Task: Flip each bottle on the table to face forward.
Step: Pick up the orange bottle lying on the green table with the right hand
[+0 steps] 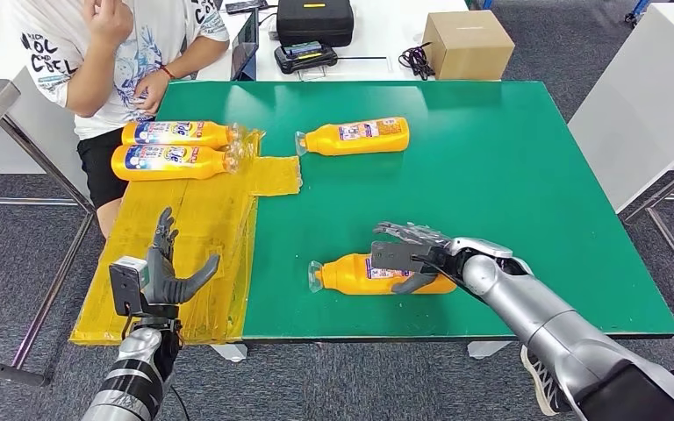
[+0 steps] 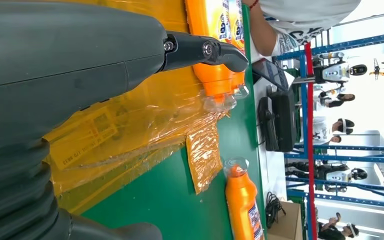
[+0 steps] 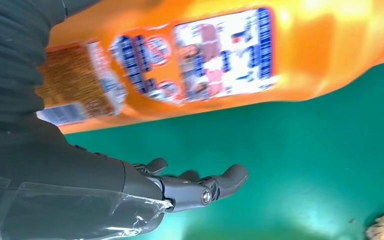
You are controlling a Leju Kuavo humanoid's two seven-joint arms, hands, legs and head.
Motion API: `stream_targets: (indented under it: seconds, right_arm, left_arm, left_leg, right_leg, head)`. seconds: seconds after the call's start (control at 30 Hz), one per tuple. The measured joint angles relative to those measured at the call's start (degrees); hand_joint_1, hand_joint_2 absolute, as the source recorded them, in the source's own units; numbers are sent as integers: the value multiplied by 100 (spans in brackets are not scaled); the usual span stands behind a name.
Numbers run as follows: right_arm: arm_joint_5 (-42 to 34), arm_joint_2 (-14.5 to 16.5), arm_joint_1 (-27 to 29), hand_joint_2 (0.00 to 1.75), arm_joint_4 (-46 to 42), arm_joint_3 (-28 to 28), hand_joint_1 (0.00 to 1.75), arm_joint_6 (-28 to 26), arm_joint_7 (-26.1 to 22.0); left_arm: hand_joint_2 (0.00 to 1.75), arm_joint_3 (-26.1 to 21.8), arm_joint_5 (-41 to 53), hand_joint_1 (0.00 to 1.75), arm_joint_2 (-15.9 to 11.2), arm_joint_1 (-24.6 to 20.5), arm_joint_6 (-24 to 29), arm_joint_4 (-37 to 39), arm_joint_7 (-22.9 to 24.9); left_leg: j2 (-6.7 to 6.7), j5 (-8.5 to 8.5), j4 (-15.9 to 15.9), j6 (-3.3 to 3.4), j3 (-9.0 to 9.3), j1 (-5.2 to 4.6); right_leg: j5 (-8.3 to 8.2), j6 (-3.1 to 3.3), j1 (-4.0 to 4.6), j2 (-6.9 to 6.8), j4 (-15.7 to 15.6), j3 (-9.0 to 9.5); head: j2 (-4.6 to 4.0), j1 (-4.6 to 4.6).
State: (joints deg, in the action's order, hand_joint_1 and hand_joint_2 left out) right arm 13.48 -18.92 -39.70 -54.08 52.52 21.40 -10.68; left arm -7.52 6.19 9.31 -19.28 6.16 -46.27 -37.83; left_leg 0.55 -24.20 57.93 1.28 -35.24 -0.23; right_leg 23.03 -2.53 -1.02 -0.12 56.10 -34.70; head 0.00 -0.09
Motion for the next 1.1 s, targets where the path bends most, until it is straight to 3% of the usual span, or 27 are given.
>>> stream_targets:
  seconds: [0.2, 0.43, 0.87, 1.1]
  right_arm:
    - [-109, -290, -64, 175, -217, 168, 0, 91, 102]
    - [-122, -400, -91, 175, -287, 325, 0, 111, 139]
    - [-110, -378, -434, 175, -243, 887, 0, 394, 377]
    - [-45, -211, -521, 175, -48, 1202, 0, 296, 416]
  left_arm:
    - [175, 22, -20, 0, -3, -2, -13, 9, 13]
    - [175, 36, -31, 0, -3, -3, -31, 15, 20]
    - [175, 73, -146, 0, 87, -18, -151, 55, 23]
    - [175, 76, -207, 0, 151, -36, -184, 74, 51]
  left_leg:
    - [1, 0, 0, 0, -2, -1]
    - [0, 0, 0, 0, -2, 0]
    - [0, 0, 0, 0, -2, 0]
    - [0, 0, 0, 0, -2, 0]
  right_leg:
    - [-2, -3, -2, 0, -1, 0]
    - [-2, -3, -1, 0, 0, 0]
    - [-2, -3, -1, 0, 0, 0]
    - [-2, -3, 0, 0, 0, -1]
  head:
    - [0, 0]
    - [0, 0]
    - [0, 0]
    - [0, -1]
